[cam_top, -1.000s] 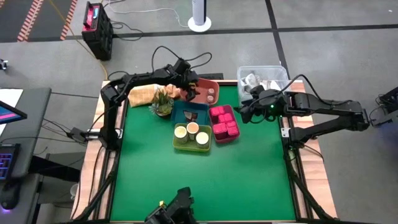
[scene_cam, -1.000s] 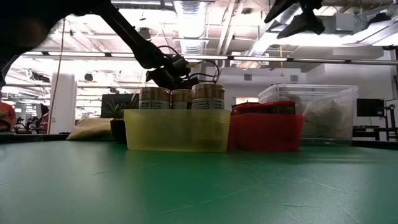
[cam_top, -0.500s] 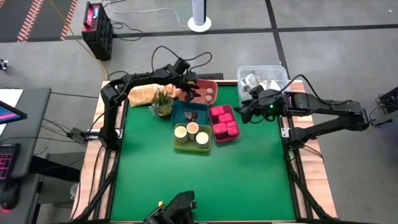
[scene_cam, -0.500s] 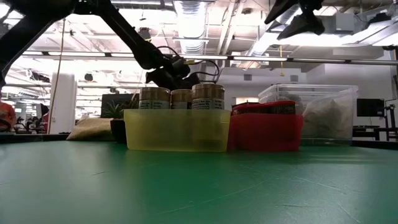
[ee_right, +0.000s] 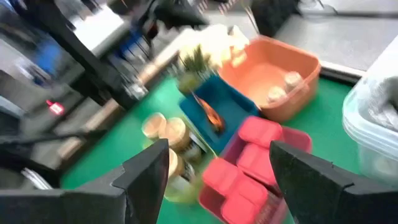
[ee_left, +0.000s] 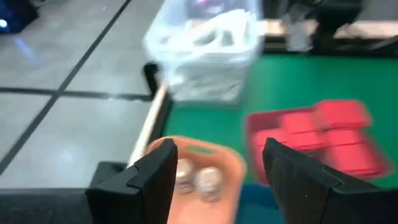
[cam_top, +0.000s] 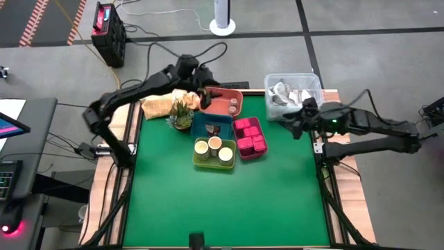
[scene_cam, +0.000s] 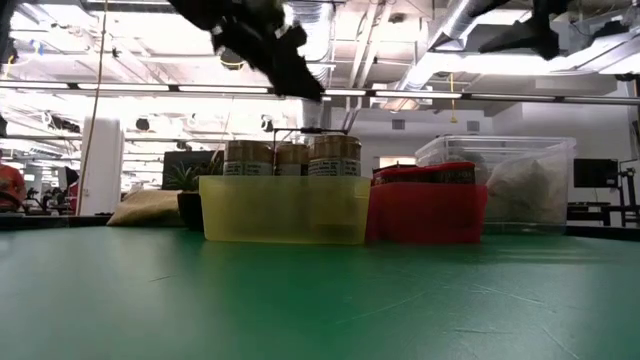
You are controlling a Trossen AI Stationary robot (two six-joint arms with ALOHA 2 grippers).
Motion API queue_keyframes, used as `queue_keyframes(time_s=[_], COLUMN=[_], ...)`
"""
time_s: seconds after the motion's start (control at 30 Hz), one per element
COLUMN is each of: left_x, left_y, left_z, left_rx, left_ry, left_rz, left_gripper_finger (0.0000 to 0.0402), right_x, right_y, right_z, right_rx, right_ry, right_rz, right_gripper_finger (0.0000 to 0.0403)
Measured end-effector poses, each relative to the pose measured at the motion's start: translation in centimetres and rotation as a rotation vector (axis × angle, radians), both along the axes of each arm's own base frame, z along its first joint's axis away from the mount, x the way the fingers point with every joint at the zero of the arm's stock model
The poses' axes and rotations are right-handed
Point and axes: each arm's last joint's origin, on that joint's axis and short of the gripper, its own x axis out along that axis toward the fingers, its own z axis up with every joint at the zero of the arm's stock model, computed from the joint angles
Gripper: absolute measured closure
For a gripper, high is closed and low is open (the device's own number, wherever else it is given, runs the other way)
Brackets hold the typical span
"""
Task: Sort spices by type
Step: Return to Home Position
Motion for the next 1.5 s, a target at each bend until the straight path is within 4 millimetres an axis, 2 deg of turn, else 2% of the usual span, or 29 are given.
queue_keyframes(time_s=[0.13, 0.27, 0.37, 0.47, 0.53, 0.67, 0.8, 0.87, 1.07, 1.37, 1.5], left_x=[-1.5, -3.8, -6.1, -8.5, -9.9, -12.6, -14.6, -15.2, -15.6, -15.7, -15.9], left_y=[-5.0, -9.4, -11.7, -13.2, -13.8, -14.5, -15.2, -15.6, -16.7, -17.7, -18.1], left_z=[1.1, -0.5, -2.0, -2.7, -2.6, -2.5, -2.8, -3.7, -7.1, -8.9, -9.5], left_rx=[-0.007, -0.072, -0.156, -0.235, -0.262, -0.291, -0.305, -0.307, -0.387, -0.420, -0.448], left_ry=[-0.072, -0.156, -0.168, -0.211, -0.253, -0.259, -0.295, -0.296, -0.269, -0.290, -0.384], left_rz=[0.016, 0.077, 0.138, 0.201, 0.236, 0.323, 0.363, 0.385, 0.388, 0.388, 0.362], left_gripper_finger=[0.0178, 0.0178, 0.0178, 0.0178, 0.0178, 0.0178, 0.0178, 0.0178, 0.0178, 0.0178, 0.0178], right_x=[-0.5, -0.7, -0.9, -1.3, -1.9, -3.5, -5.3, -5.9, -5.0, -4.1, -4.4], right_y=[0.1, -0.3, -0.6, -0.7, -0.8, -0.6, -0.3, -0.2, -0.3, -0.4, -0.3], right_z=[-1.6, -4.6, -6.6, -9.0, -9.9, -10.3, -10.3, -10.6, -12.6, -15.3, -14.4], right_rx=[-0.052, -0.082, -0.061, -0.028, -0.023, -0.033, -0.054, -0.054, 0.014, 0.033, -0.001], right_ry=[-0.108, -0.140, -0.219, -0.272, -0.328, -0.427, -0.491, -0.522, -0.527, -0.722, -0.803], right_rz=[0.026, 0.007, 0.027, 0.019, 0.002, -0.009, -0.024, -0.039, -0.047, -0.089, -0.097], right_gripper_finger=[0.0102, 0.0102, 0.0102, 0.0102, 0.0104, 0.0115, 0.0120, 0.0121, 0.0121, 0.0121, 0.0121])
